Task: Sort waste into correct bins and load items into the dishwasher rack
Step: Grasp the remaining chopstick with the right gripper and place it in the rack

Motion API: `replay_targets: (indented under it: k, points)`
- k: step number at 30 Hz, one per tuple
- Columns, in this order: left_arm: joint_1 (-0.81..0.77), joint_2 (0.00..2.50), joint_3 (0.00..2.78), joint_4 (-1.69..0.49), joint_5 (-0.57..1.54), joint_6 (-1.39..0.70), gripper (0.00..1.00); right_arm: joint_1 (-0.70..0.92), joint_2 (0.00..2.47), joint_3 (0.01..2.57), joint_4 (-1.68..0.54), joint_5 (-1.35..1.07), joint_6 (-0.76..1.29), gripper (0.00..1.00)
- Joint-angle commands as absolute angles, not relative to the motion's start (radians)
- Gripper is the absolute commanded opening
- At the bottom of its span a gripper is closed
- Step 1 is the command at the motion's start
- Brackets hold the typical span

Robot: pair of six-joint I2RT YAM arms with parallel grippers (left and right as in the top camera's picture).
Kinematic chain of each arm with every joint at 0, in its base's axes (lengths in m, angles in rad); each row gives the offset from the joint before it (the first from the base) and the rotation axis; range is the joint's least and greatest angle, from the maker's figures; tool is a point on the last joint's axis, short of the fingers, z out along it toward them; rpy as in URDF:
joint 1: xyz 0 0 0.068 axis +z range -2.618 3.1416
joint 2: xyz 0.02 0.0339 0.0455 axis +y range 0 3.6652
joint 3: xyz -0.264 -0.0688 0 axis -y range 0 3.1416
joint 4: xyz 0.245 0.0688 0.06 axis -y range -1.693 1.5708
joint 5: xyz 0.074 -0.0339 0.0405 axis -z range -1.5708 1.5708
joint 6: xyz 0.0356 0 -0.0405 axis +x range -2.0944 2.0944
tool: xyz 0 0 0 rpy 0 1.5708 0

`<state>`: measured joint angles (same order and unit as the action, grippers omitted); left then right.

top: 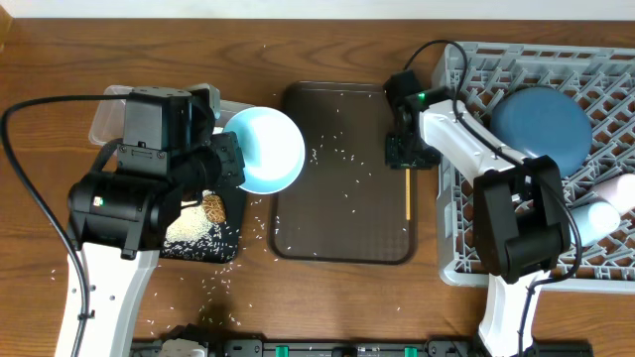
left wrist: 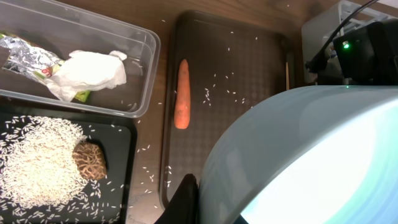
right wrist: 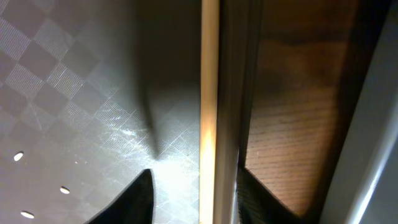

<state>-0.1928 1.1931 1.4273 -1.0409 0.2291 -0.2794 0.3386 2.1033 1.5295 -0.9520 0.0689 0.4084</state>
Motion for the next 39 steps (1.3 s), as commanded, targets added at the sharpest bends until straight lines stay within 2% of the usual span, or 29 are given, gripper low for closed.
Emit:
replay_targets:
  k: [1, 7, 9, 12, 13, 15, 19, 21, 30, 39]
  points:
    - [-0.194, 1.195, 1.444, -1.042, 0.216, -0.262, 0.06, 0.341, 2.166, 1.521, -0.936, 0.029, 0.392, 0.29]
    - [-0.194, 1.195, 1.444, -1.042, 0.217, -0.262, 0.06, 0.347, 2.135, 1.530, -0.938, 0.059, 0.370, 0.34]
    - [-0.194, 1.195, 1.444, -1.042, 0.216, -0.262, 0.06, 0.347, 2.111, 1.534, -0.942, 0.059, 0.359, 0.38]
    - [-0.194, 1.195, 1.444, -1.041, 0.216, -0.262, 0.06, 0.343, 2.104, 1.534, -0.963, 0.051, 0.362, 0.38]
    - [-0.194, 1.195, 1.444, -1.042, 0.217, -0.262, 0.06, 0.342, 2.107, 1.532, -0.965, 0.051, 0.362, 0.35]
    - [-0.194, 1.195, 1.444, -1.042, 0.216, -0.262, 0.06, 0.342, 2.115, 1.522, -0.959, 0.044, 0.362, 0.23]
    - [-0.194, 1.195, 1.444, -1.042, 0.216, -0.262, 0.06, 0.350, 2.131, 1.484, -0.915, 0.030, 0.363, 0.12]
    - [-0.194, 1.195, 1.444, -1.042, 0.217, -0.262, 0.06, 0.358, 2.133, 1.460, -0.889, 0.018, 0.371, 0.01]
    - [-0.194, 1.195, 1.444, -1.046, 0.217, -0.262, 0.06, 0.314, 1.990, 1.594, -0.981, -0.161, 0.260, 0.01]
    - [-0.194, 1.195, 1.444, -1.045, 0.217, -0.262, 0.06, 0.112, 1.744, 1.642, -1.078, -0.152, 0.184, 0.01]
